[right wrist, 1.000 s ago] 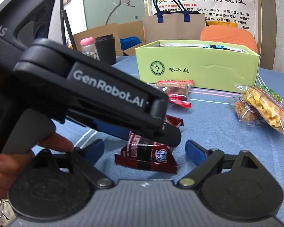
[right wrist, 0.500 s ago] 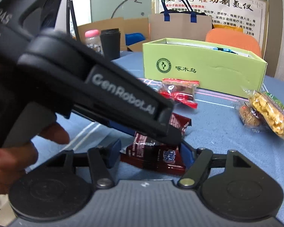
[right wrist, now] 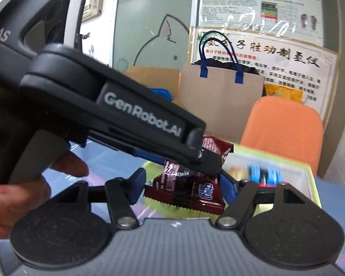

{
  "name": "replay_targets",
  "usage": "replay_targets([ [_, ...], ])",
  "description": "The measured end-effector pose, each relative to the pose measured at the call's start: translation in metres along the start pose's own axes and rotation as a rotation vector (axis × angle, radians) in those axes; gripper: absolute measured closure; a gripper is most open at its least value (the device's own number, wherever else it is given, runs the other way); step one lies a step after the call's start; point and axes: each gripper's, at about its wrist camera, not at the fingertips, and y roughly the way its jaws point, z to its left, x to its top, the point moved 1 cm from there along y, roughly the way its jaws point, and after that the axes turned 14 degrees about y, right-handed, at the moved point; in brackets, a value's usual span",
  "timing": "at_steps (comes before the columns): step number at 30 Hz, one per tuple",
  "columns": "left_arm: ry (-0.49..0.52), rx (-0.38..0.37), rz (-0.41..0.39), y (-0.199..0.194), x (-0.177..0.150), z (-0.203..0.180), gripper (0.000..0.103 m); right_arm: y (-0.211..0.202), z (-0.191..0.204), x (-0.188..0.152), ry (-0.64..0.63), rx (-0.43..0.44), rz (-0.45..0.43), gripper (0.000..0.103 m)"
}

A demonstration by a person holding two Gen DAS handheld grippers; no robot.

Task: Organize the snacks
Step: 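Grasp the chocolate packet with the left gripper and drop it into the box, then lower the left gripper onto the clear bag with red label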

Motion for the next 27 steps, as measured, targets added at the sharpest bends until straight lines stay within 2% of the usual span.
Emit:
replay_targets([
  [5, -0.018, 0.066, 0.034, 0.04, 0.033, 0.029, 0.076, 0.061, -0.014, 0.022, 0.005, 0.01, 0.05, 0.027],
  [7, -0.026, 0.079, 0.05, 0.055, 0.037, 0.038, 0.076, 0.075, -0.019, 0.021, 0.019, 0.01, 0.069, 0.026],
  [9, -0.005, 0.092, 0.029, 0.062, 0.037, 0.045, 0.072, 0.08, -0.023, 0.021, 0.027, 0.01, 0.072, 0.025],
  [11, 0.013, 0.084, -0.038, 0.053, 0.036, 0.05, 0.056, 0.068, -0.03, 0.025, 0.041, 0.005, 0.041, 0.024],
  [13, 0.004, 0.063, -0.107, 0.035, 0.033, 0.055, 0.049, 0.045, -0.036, 0.029, 0.052, 0.005, -0.016, 0.017],
  [15, 0.016, 0.05, -0.141, 0.012, 0.027, 0.054, 0.047, 0.015, -0.039, 0.026, 0.063, 0.004, -0.065, 0.016],
  [17, 0.037, 0.042, -0.158, -0.011, 0.013, 0.048, 0.039, -0.012, -0.038, 0.011, 0.082, 0.029, -0.091, 0.01],
  [19, 0.046, 0.014, -0.131, -0.025, -0.007, 0.042, 0.036, -0.031, -0.034, -0.016, 0.102, 0.04, -0.06, 0.01],
  [21, 0.038, -0.009, -0.087, -0.026, -0.029, 0.037, 0.036, -0.032, -0.032, -0.045, 0.132, 0.03, 0.004, 0.01],
  [24, -0.009, -0.062, 0.04, -0.004, -0.061, 0.031, 0.037, -0.007, -0.028, -0.082, 0.182, 0.017, 0.134, 0.01],
  [27, -0.052, -0.092, 0.156, 0.027, -0.081, 0.025, 0.046, 0.013, -0.023, -0.097, 0.182, 0.01, 0.185, 0.01],
])
